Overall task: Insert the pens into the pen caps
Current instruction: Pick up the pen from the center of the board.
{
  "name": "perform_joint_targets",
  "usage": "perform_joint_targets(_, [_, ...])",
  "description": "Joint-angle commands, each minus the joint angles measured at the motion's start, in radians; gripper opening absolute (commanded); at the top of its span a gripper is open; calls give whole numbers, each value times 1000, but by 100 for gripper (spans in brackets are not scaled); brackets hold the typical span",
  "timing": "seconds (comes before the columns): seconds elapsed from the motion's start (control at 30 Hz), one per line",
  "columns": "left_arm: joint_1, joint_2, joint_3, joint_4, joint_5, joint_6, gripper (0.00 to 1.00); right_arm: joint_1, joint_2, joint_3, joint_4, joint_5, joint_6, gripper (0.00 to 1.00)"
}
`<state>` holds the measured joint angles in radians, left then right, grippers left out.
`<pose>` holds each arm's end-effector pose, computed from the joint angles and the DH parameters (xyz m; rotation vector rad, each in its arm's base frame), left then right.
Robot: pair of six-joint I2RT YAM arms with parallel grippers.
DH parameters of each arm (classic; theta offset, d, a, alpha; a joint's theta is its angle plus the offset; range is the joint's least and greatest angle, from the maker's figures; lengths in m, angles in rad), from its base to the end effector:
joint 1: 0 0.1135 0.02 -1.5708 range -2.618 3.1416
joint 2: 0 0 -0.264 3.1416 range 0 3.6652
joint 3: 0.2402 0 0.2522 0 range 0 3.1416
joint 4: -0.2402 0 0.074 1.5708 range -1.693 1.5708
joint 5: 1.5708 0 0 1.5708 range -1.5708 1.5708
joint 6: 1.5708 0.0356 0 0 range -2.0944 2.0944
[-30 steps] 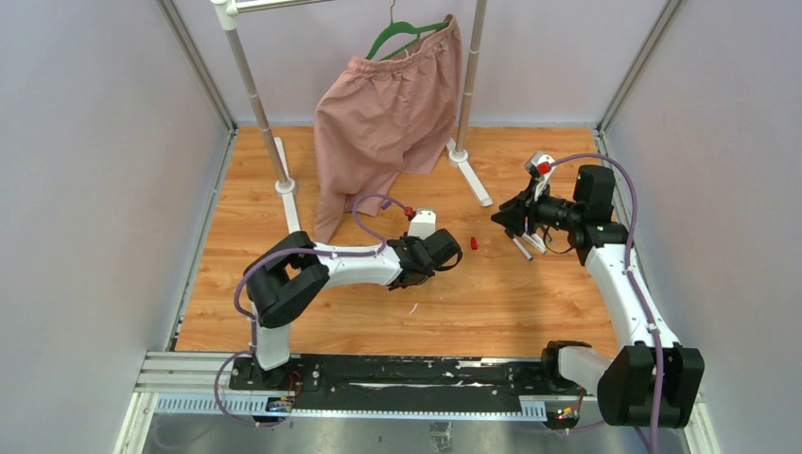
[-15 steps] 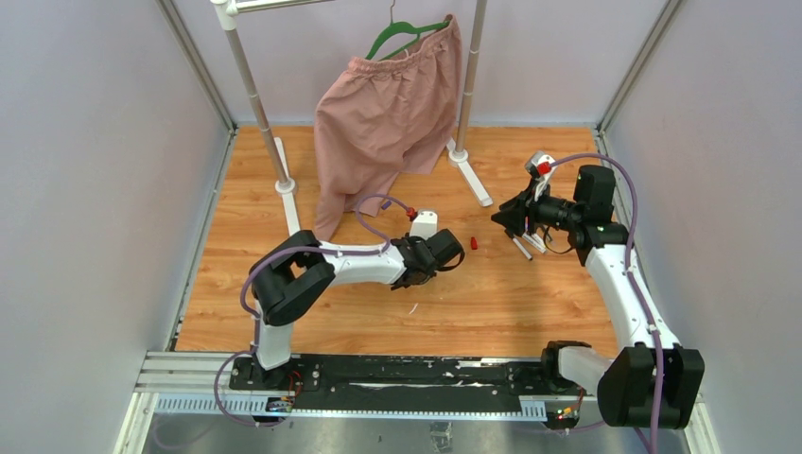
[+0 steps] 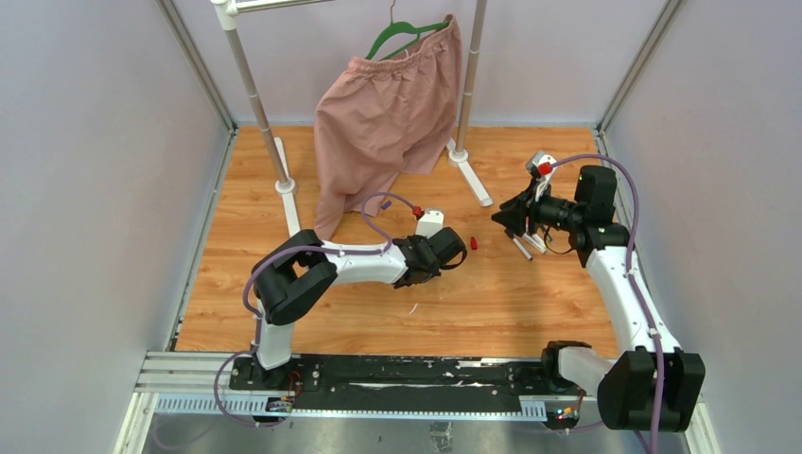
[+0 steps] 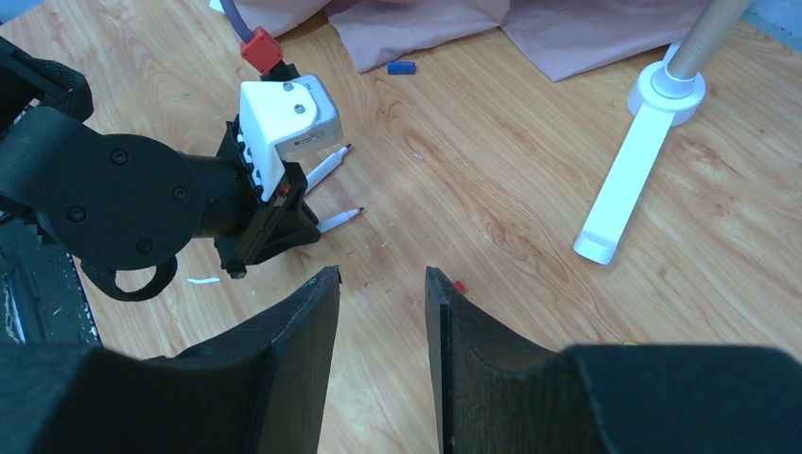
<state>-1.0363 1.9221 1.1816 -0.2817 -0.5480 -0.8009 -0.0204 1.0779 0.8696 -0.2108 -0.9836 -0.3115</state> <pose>0.2129 -0.3232 0.1513 0.0927 2.3886 -0.1264 0.2333 0.0249 0.3160 -0.8601 1.6510 0.7404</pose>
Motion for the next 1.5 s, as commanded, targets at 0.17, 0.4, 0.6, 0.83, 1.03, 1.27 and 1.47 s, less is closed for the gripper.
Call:
perform_joint_targets(0.17, [-5, -56, -103, 136, 106, 130, 4, 2, -12, -8, -21, -13, -15, 43])
perform_joint_targets(0.4, [-4, -187, -192, 276, 104, 216, 0, 2, -5, -12, -20, -20, -12, 43])
perform_joint_targets(0.6, [-5, -287, -289, 435, 135, 250, 0, 2, 5, -27, 8, -45, 9, 42])
perform_joint_targets(0.83, [-5, -427, -458, 755, 174, 261, 0, 12, 7, -114, 191, -90, 141, 42])
perform_joint_targets(1.03, [-5, -502, -598, 1124, 218, 241, 0, 73, 5, -187, 436, -156, 370, 49])
perform_joint_targets(1.27, [-5, -499, -638, 1368, 216, 204, 0, 162, 14, -224, 539, -184, 464, 57])
perform_joint_targets(1.47, [-5, -439, -600, 1446, 220, 171, 0, 229, 35, -227, 543, -187, 452, 57])
